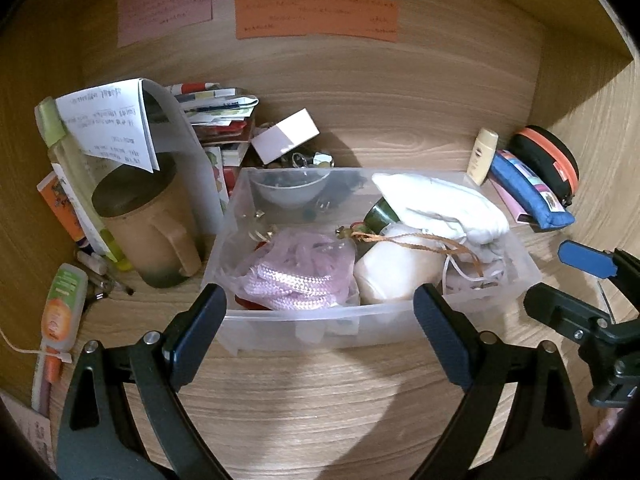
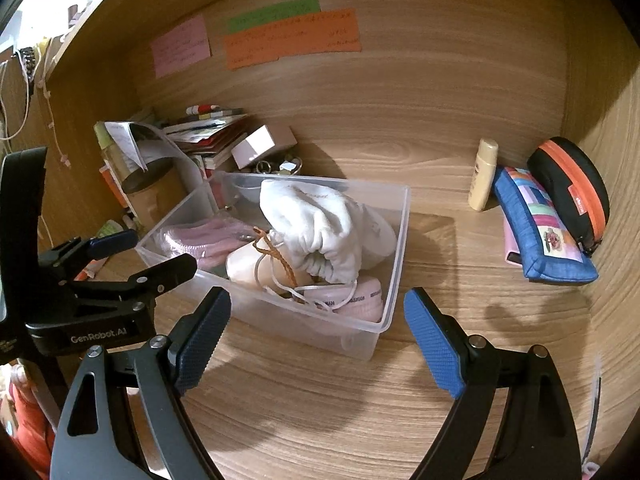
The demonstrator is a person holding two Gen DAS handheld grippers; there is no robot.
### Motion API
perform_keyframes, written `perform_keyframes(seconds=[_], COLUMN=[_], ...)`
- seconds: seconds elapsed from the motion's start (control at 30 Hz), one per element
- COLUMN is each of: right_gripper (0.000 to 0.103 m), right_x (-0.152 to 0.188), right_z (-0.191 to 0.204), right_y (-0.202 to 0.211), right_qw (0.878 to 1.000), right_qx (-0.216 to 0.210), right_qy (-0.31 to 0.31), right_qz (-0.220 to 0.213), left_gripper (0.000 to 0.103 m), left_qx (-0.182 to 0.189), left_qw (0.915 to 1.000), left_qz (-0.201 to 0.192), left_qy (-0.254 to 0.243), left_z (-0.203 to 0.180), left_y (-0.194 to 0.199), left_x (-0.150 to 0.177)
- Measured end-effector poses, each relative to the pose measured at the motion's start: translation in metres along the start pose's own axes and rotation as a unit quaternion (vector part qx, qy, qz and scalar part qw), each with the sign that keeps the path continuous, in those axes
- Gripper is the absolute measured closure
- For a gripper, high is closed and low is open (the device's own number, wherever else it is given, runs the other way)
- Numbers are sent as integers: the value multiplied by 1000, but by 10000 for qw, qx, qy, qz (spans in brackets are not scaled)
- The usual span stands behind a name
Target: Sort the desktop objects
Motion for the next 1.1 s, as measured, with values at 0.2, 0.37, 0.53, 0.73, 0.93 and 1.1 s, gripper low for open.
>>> perform_keyframes(seconds=[0.2,0.37,0.53,0.73,0.93,1.1], right_gripper=[16,16,16,16,16,16], right_x=[1,2,2,4,4,3], right_z=[1,2,3,0,0,0], right_y=[-2,-4,-6,-10,-10,-12], right_qw=[10000,10000,9999,9998,9998,9997], right_qx=[-14,-31,-55,-109,-113,-121], right_qy=[-2,2,22,-15,-5,24], right_qz=[35,67,96,169,186,208], left_gripper=[7,7,7,7,7,7], left_qx=[11,-10,-7,-27,-33,-26], left_qw=[10000,10000,10000,10000,9999,9999], left_qz=[-4,9,-6,-5,-63,-83], left_qy=[26,23,28,20,72,51], left_z=[2,4,7,9,11,11], left_y=[0,-1,0,-1,-1,0], left_x=[-1,1,1,2,1,1])
Point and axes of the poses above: each gripper's, at about its wrist camera, not at the fingertips, and y roughly against the way its jaws point, z to its left, x to its underside, the point moved 2 cm from there along -y, roughly the way its jaws point, and after that the axes turned 1 degree about z, right-handed, at the moved point
